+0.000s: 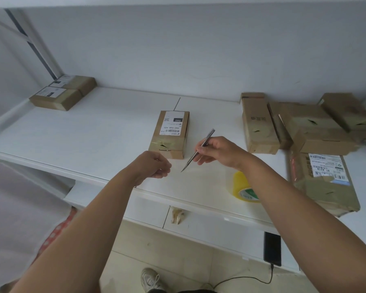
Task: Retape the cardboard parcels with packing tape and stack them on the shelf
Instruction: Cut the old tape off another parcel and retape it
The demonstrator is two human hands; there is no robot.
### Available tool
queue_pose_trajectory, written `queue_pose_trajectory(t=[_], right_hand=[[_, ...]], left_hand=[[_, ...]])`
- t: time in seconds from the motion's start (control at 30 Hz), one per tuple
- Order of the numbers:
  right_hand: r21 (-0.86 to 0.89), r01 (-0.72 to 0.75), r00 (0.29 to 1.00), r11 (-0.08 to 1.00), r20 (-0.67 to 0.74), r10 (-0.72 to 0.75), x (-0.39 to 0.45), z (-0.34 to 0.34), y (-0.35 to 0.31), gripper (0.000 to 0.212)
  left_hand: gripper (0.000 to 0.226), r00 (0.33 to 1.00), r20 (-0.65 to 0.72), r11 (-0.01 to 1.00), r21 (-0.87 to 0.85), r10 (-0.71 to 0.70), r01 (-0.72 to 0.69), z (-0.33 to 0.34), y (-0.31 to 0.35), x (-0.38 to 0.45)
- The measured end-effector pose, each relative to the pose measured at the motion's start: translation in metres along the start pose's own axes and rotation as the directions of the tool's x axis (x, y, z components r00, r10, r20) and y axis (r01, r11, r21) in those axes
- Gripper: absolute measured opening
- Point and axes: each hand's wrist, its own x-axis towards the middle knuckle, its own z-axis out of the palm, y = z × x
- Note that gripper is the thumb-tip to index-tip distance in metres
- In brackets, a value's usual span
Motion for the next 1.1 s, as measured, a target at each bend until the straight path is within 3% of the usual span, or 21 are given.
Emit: queue_pose_trajectory(t=[0.5, 0.93, 1.1], right_hand=[[-0.074, -0.020, 0.999, 0.997, 0.049, 0.024, 0.006, 0.009, 0.002, 0.008], [-0.096, 0.027, 0.993, 0.995, -0.112, -0.038, 0.008, 0.012, 0.000, 0.017], [-0.088, 0.042, 0.982, 0.995, -0.179, -0.057, 0.009, 0.009, 0.001, 0.010]], left_hand=[[0.004, 1.000, -0.002, 0.998, -0.064, 0.007, -0.007, 0.000, -0.005, 0.001], [0.004, 1.000, -0.010, 0.991, -0.130, 0.008, -0.009, 0.003, -0.010, 0.003], [0.004, 0.999, -0.027, 0.991, -0.128, 0.025, -0.029, 0.005, -0.009, 0.005]])
